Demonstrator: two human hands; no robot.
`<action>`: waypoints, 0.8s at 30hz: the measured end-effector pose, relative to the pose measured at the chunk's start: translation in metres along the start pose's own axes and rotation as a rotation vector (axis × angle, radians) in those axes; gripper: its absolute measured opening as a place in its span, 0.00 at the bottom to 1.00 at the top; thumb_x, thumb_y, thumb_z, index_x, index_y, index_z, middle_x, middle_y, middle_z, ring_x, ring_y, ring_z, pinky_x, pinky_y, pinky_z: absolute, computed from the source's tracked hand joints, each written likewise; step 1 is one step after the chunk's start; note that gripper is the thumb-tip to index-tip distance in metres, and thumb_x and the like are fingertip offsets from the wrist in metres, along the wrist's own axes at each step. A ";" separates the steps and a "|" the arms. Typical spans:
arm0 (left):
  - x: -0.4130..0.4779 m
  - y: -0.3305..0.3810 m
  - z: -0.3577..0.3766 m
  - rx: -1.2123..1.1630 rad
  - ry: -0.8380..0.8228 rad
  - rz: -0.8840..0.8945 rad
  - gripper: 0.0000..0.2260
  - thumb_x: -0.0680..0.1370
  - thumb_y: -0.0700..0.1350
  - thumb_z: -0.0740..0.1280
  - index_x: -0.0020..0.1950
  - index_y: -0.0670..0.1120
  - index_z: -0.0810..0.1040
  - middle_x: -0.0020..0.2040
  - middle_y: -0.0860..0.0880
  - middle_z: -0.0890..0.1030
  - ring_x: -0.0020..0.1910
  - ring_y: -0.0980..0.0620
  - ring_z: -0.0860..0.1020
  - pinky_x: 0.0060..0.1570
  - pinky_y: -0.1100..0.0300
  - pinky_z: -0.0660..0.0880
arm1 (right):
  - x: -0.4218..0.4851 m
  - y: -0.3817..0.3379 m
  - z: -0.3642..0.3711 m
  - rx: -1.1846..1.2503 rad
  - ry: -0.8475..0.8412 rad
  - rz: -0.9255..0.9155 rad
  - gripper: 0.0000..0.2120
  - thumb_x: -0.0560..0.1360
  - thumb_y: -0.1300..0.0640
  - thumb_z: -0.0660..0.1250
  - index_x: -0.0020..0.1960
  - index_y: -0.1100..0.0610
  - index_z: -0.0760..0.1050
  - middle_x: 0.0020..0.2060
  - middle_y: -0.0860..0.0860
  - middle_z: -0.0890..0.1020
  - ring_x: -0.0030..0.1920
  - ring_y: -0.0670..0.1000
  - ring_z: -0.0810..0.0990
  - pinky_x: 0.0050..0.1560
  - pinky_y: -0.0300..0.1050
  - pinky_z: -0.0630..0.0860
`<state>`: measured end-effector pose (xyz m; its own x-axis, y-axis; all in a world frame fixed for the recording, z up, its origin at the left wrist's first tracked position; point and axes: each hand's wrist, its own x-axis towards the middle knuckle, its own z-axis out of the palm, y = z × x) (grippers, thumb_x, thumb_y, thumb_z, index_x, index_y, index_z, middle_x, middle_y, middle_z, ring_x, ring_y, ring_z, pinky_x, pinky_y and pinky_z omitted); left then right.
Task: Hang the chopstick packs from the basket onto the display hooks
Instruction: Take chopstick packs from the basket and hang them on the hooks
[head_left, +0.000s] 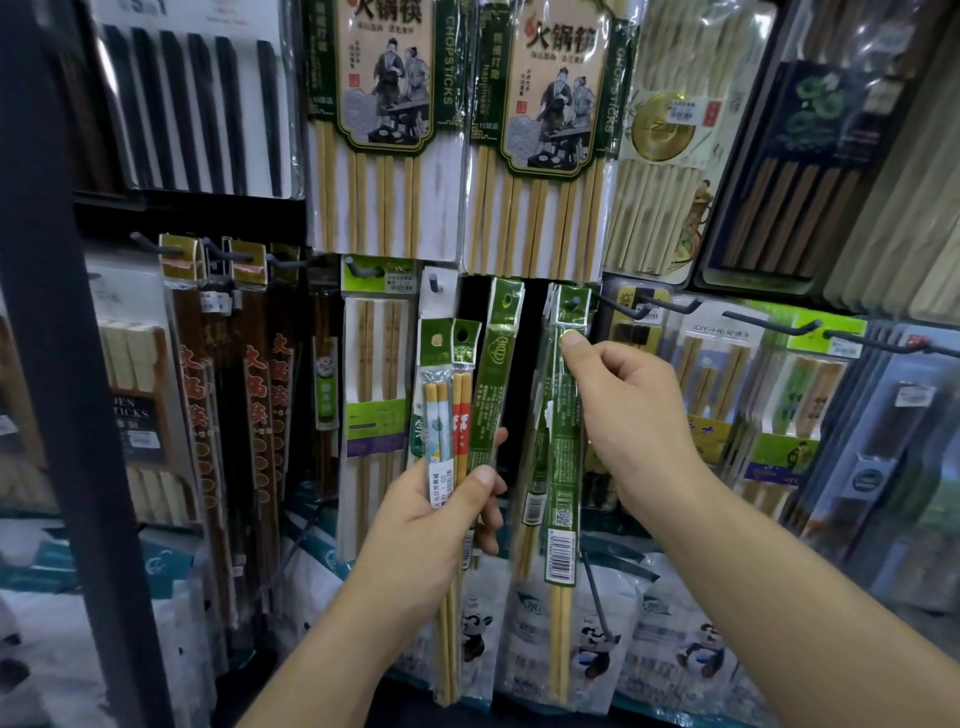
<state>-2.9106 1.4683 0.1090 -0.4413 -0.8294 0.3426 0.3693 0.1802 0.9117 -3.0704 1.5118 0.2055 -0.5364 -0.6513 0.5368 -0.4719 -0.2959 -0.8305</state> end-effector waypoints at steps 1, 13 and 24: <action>0.000 0.000 0.000 0.004 0.000 -0.002 0.06 0.83 0.41 0.66 0.56 0.46 0.82 0.38 0.50 0.83 0.36 0.52 0.80 0.36 0.59 0.79 | 0.000 0.000 0.000 -0.006 -0.002 0.001 0.28 0.82 0.46 0.66 0.26 0.50 0.60 0.21 0.42 0.59 0.22 0.44 0.59 0.34 0.25 0.73; -0.002 0.002 0.000 -0.022 -0.076 -0.008 0.14 0.84 0.38 0.64 0.66 0.52 0.79 0.38 0.49 0.83 0.36 0.48 0.83 0.41 0.61 0.80 | -0.012 0.008 -0.005 -0.123 0.093 -0.024 0.18 0.77 0.45 0.71 0.39 0.56 0.70 0.29 0.47 0.70 0.29 0.46 0.68 0.33 0.44 0.71; -0.003 -0.001 0.005 0.040 -0.132 -0.015 0.12 0.83 0.42 0.67 0.62 0.57 0.83 0.54 0.57 0.87 0.56 0.58 0.84 0.53 0.64 0.80 | -0.017 -0.010 0.001 0.067 -0.116 -0.053 0.14 0.82 0.51 0.66 0.43 0.59 0.78 0.29 0.51 0.72 0.29 0.45 0.71 0.29 0.34 0.70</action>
<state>-2.9141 1.4733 0.1080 -0.5513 -0.7560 0.3530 0.3299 0.1911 0.9245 -3.0557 1.5250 0.2041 -0.4255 -0.7088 0.5626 -0.4479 -0.3753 -0.8115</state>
